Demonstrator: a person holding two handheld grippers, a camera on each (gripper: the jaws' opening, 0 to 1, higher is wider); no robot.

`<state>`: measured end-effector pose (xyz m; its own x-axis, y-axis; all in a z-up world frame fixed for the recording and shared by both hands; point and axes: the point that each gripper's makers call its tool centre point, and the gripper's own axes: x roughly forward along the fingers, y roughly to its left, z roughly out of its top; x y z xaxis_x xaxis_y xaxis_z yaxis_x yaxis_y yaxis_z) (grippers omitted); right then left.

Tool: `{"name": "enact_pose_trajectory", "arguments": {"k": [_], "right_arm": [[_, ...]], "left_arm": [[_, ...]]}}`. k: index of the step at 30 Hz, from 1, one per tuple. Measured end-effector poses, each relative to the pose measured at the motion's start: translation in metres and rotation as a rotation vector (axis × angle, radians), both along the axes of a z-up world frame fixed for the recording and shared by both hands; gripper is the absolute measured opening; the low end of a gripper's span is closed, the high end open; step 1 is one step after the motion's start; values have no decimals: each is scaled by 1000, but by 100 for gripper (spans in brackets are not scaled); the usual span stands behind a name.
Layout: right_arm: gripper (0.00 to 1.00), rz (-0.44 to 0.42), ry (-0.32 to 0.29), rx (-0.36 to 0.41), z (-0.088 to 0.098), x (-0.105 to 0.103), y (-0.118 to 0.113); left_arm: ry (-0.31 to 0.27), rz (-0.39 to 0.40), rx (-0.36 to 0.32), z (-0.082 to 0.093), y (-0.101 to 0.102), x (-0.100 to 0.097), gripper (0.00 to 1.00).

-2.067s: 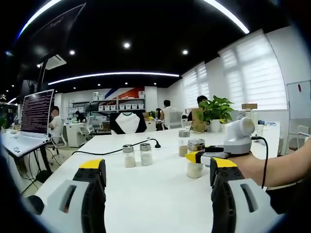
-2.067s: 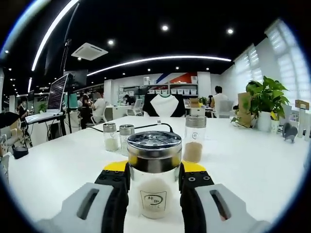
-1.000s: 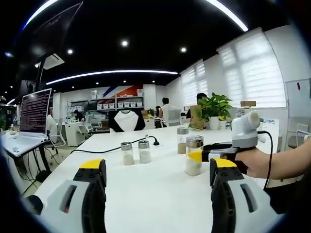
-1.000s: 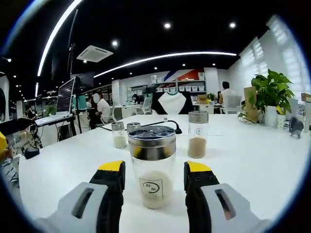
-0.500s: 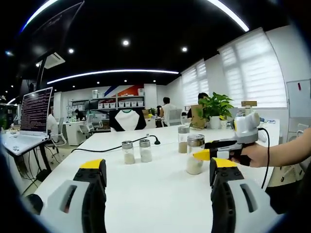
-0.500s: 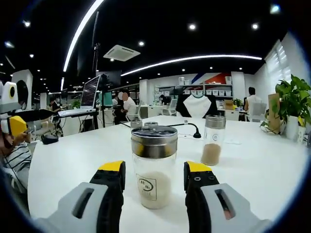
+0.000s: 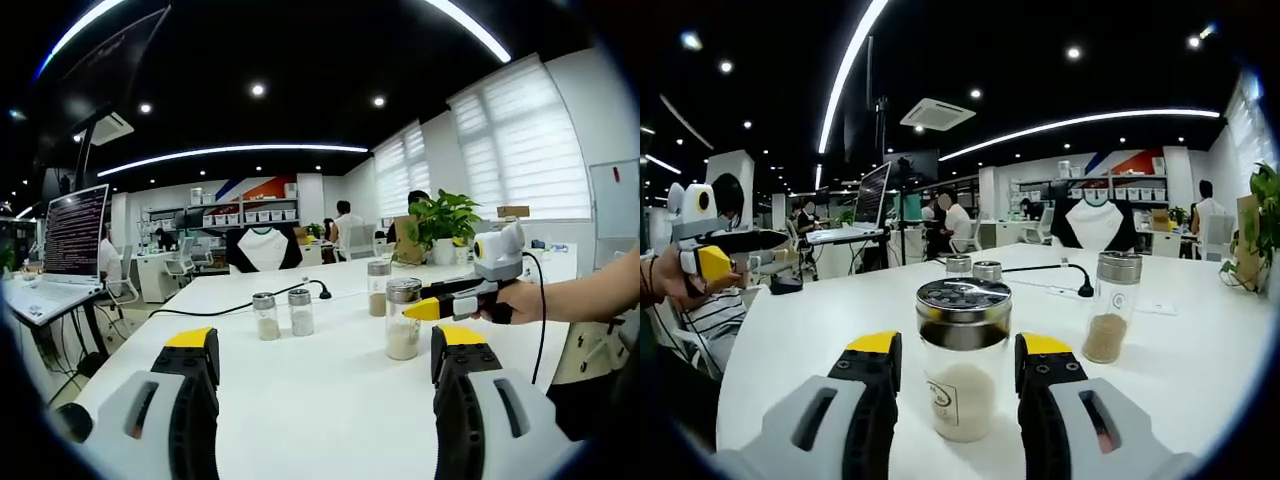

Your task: Rotate the seasoning bottle until the label or dispensing opening points toward the visible target arrow and the bottle remains upright within the marked orientation range

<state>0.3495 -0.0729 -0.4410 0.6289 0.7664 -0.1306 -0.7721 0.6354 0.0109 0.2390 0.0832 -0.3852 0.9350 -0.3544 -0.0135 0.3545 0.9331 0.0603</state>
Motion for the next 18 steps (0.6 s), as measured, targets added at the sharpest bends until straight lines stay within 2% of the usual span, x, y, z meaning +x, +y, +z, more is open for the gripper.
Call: {"name": "enact_pose_trajectory", "arguments": {"k": [6, 18], "right_arm": [[35, 11, -1, -7, 0, 3, -1], [35, 5, -2, 3, 0, 4, -1]], "left_arm": [[-4, -3, 7, 1, -1, 0, 93], [-1, -2, 6, 1, -1, 2, 92]]}}
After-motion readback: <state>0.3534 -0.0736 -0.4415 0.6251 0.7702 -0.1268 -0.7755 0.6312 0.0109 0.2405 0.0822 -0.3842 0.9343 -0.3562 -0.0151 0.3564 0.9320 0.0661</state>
